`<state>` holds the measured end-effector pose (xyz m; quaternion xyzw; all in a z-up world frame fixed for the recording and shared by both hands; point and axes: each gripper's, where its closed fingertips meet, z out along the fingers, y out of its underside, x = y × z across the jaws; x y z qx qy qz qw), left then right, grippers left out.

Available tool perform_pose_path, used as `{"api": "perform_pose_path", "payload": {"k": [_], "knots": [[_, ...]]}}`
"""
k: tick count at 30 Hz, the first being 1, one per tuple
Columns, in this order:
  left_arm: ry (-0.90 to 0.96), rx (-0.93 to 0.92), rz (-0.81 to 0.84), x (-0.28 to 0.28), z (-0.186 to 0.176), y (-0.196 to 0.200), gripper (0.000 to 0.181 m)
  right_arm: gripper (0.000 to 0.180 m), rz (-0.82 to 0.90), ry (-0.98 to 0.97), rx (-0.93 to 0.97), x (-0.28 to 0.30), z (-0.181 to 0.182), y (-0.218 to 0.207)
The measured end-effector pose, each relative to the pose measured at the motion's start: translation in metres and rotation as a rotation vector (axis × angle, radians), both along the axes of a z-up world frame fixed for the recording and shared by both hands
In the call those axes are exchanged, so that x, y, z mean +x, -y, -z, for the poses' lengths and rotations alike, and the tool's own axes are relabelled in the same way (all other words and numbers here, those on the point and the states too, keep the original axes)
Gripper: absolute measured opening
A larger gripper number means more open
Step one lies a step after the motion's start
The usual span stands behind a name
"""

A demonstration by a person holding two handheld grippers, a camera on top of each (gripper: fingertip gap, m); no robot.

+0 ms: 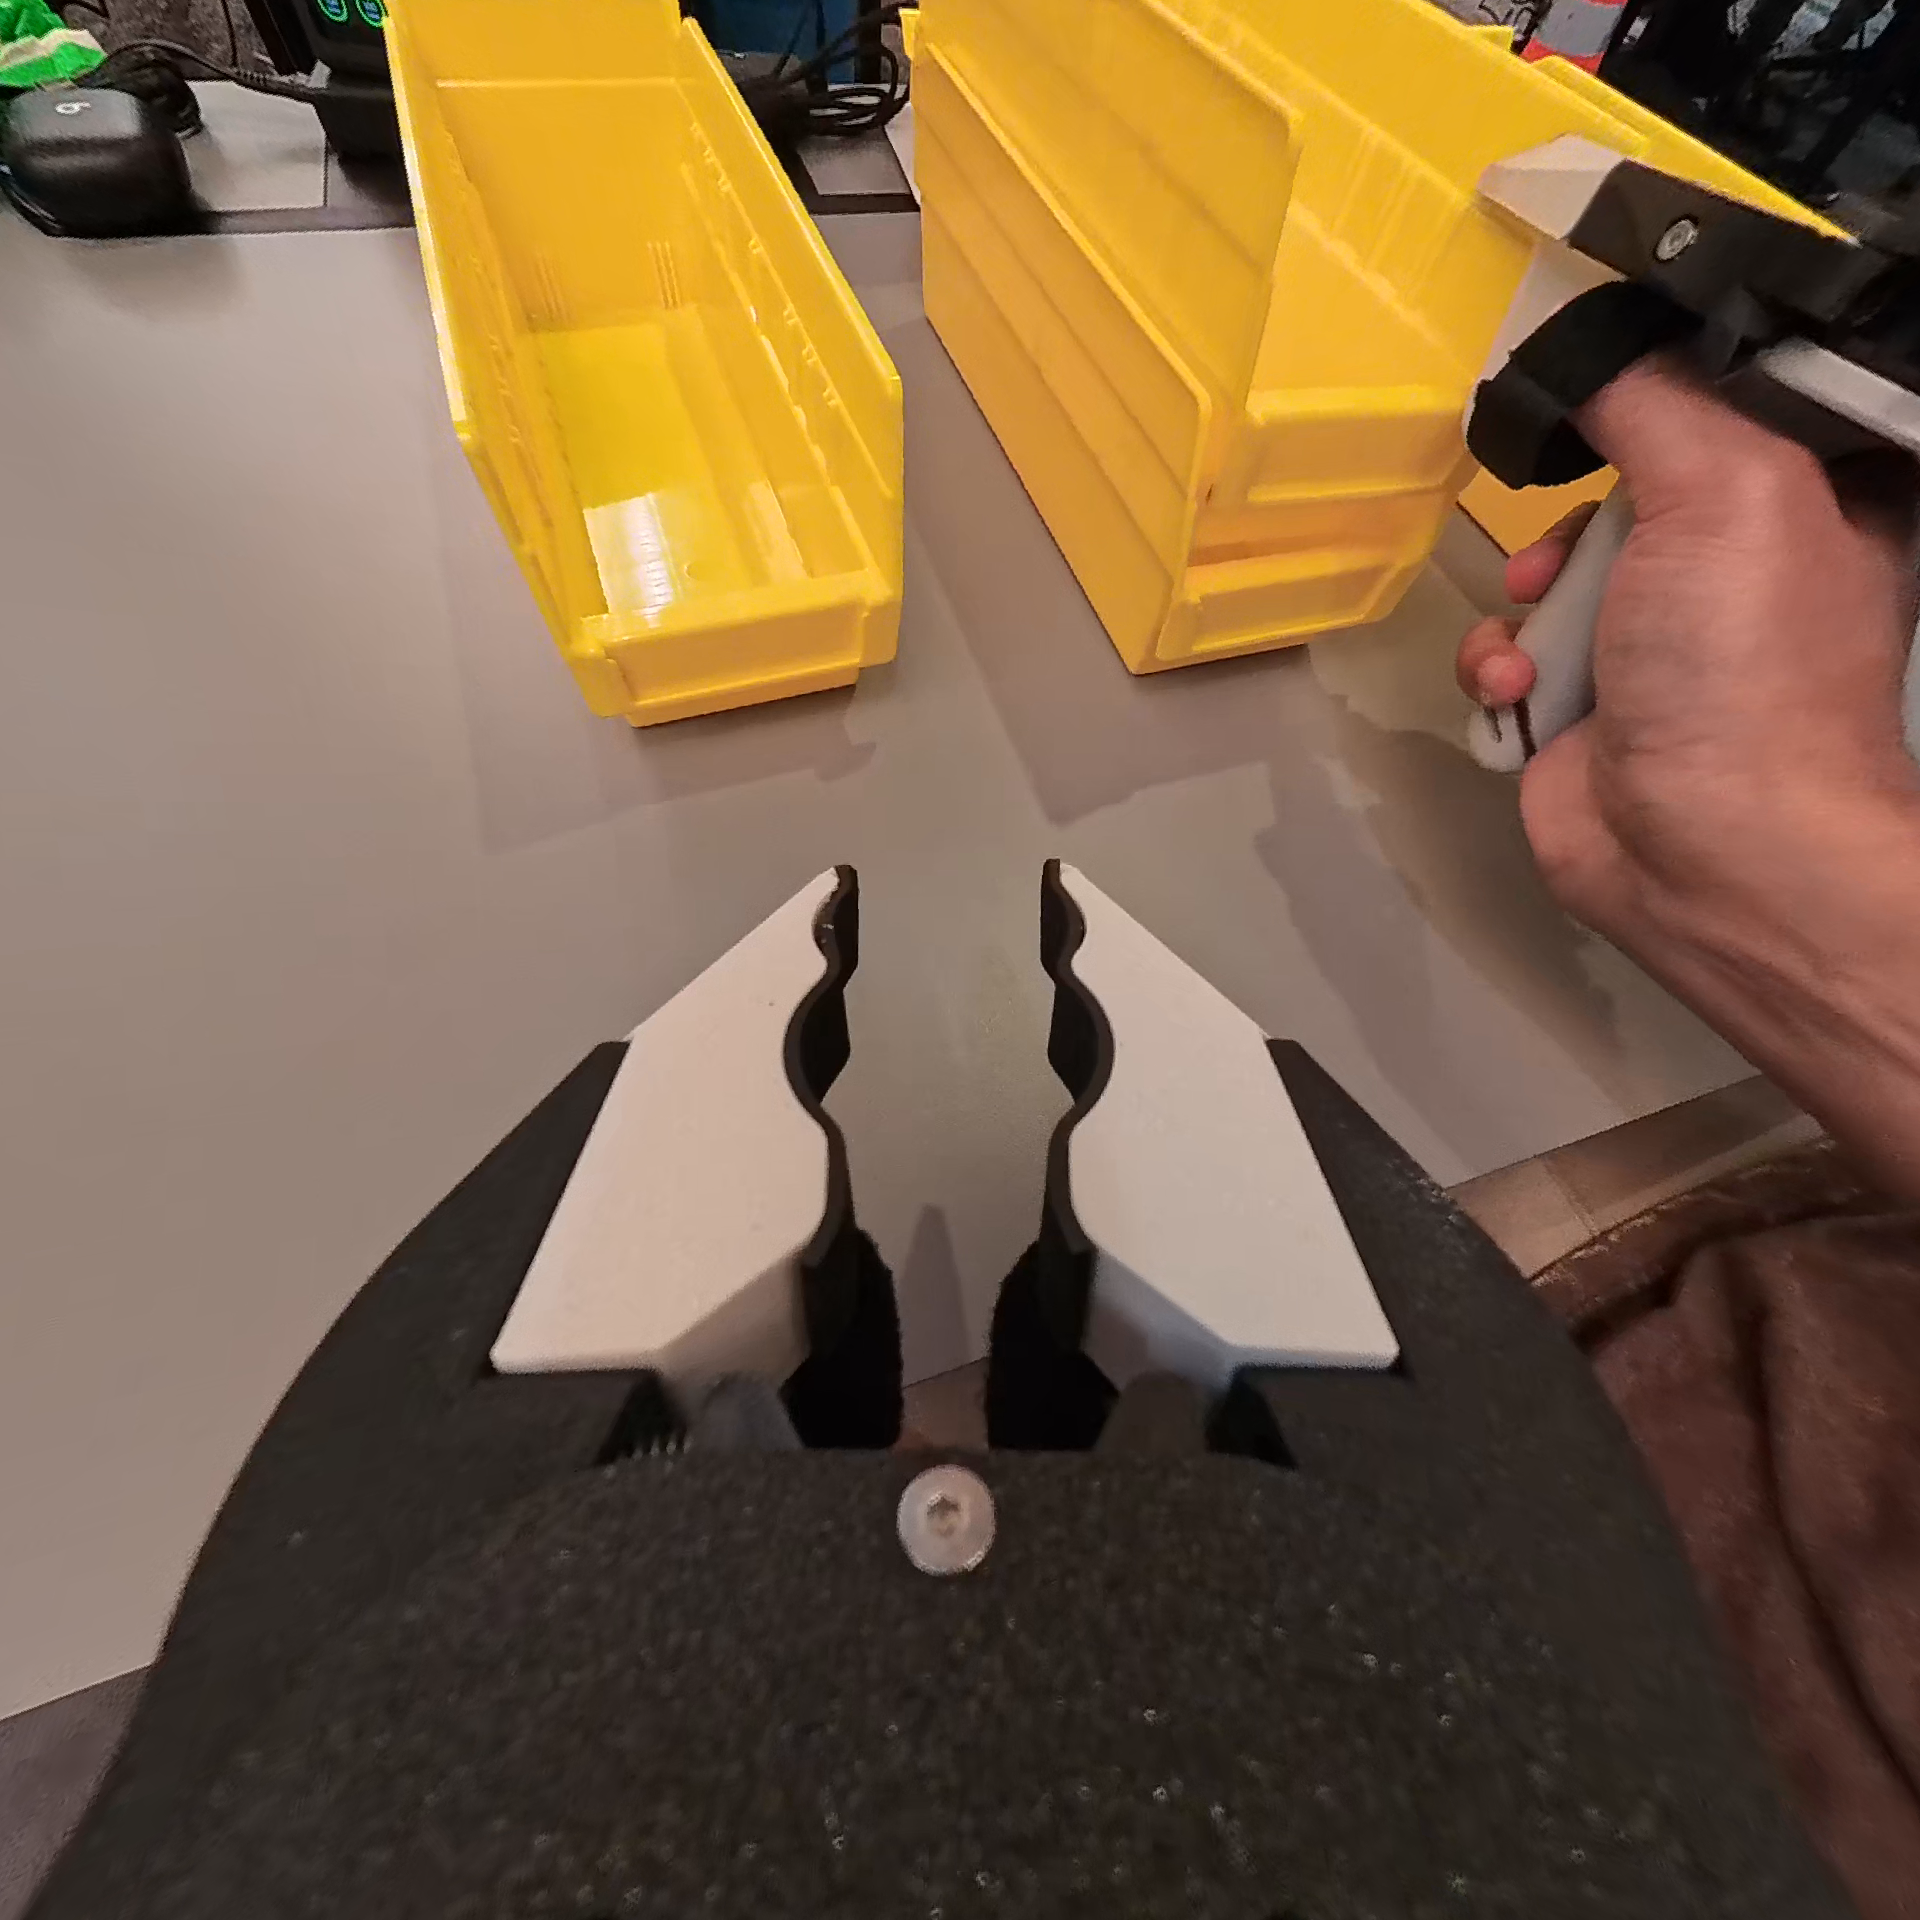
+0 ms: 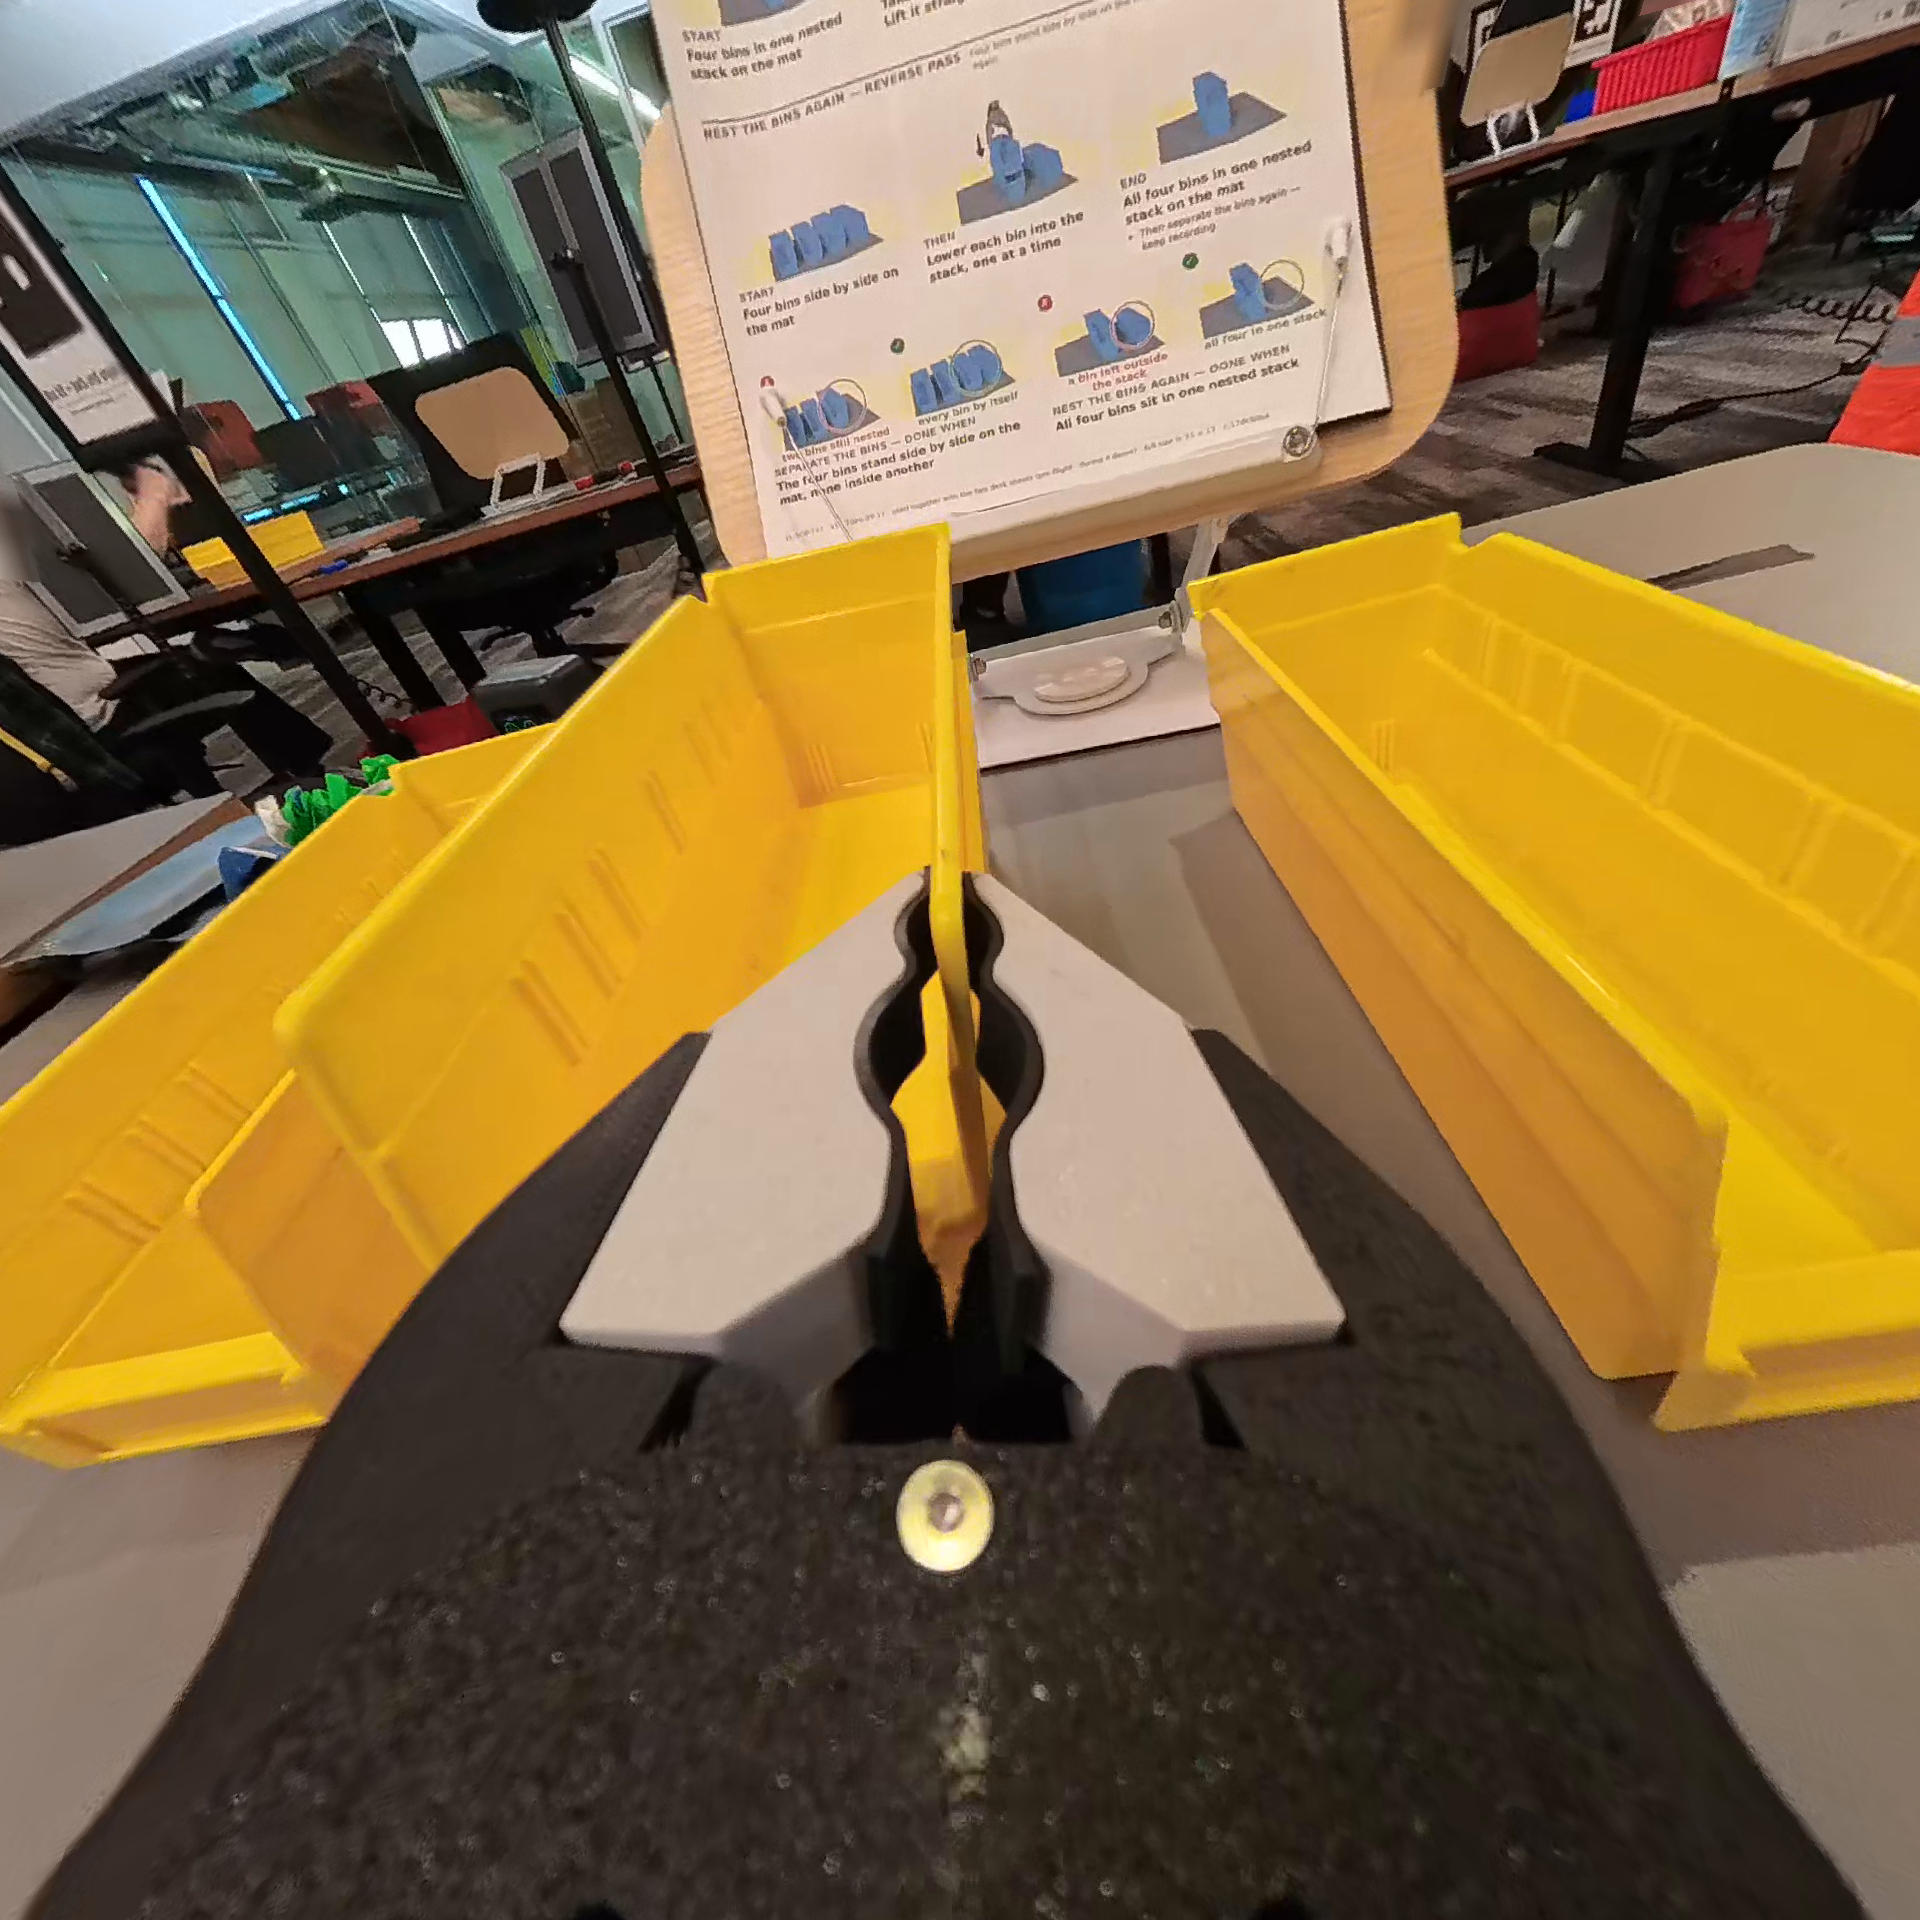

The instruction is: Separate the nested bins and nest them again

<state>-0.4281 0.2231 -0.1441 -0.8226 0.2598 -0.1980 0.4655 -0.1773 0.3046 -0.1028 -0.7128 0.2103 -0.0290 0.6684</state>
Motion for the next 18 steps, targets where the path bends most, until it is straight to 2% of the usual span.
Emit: {"api": "perform_pose_path", "payload": {"k": [18], "knots": [[0.002,-0.003,0.005,0.001,0.0,0.001,0.033,0.001,0.022,0.109,-0.17,-0.007,0.022,0.001]]}}
